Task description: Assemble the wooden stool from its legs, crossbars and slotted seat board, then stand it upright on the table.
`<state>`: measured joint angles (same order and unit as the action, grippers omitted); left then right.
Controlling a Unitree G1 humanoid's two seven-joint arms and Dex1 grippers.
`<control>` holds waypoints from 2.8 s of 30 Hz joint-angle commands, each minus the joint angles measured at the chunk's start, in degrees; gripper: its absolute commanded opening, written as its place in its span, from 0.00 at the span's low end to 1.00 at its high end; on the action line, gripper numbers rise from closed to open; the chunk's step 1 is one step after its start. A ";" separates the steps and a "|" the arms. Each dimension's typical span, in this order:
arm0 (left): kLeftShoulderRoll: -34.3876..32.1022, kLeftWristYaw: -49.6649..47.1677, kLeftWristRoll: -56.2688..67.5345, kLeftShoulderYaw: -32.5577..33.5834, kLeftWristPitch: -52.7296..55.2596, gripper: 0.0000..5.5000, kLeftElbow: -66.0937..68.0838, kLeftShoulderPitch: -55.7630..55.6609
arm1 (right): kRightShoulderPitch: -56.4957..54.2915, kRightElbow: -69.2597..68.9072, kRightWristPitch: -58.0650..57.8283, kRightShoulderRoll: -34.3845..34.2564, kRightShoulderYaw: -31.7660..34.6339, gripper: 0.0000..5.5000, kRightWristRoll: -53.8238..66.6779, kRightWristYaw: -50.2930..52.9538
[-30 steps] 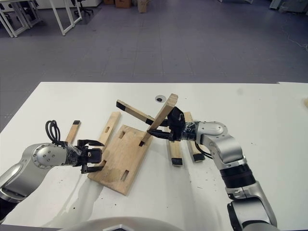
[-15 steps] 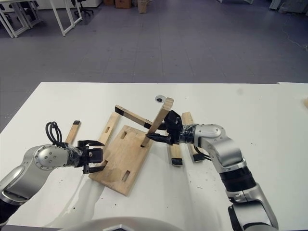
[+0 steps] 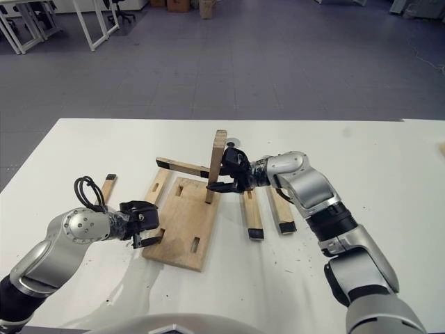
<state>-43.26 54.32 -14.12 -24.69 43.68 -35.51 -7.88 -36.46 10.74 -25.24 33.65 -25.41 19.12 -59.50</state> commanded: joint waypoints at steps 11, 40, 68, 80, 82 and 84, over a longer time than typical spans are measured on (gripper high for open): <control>4.06 -1.69 2.96 -1.78 1.66 0.76 -0.77 -1.48 | 5.66 20.59 0.78 -1.07 -4.92 0.37 -6.96 -3.68; 9.09 -10.77 10.72 1.78 8.82 0.76 5.83 4.25 | 5.56 3.82 -2.23 2.73 6.89 0.75 -9.15 0.08; 19.08 -27.70 20.75 4.61 22.36 0.76 3.66 7.65 | -13.32 -30.44 -34.99 -32.92 40.90 0.64 13.11 60.38; 20.04 -30.59 22.72 4.67 22.49 0.76 3.66 7.84 | -9.13 -28.79 -28.00 -36.33 42.29 0.64 16.26 63.13; 20.35 -30.92 23.13 5.20 22.74 0.76 3.28 8.11 | -13.58 -30.63 -26.96 -33.98 46.20 0.64 18.73 64.33; 21.22 -31.32 23.99 6.97 23.08 0.76 2.78 7.92 | -14.65 -31.91 -28.05 -30.83 48.72 0.64 20.77 64.52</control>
<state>-22.28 24.05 9.38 -18.47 63.64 -34.26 -1.68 -49.83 -19.74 -52.22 0.09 21.11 37.95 4.57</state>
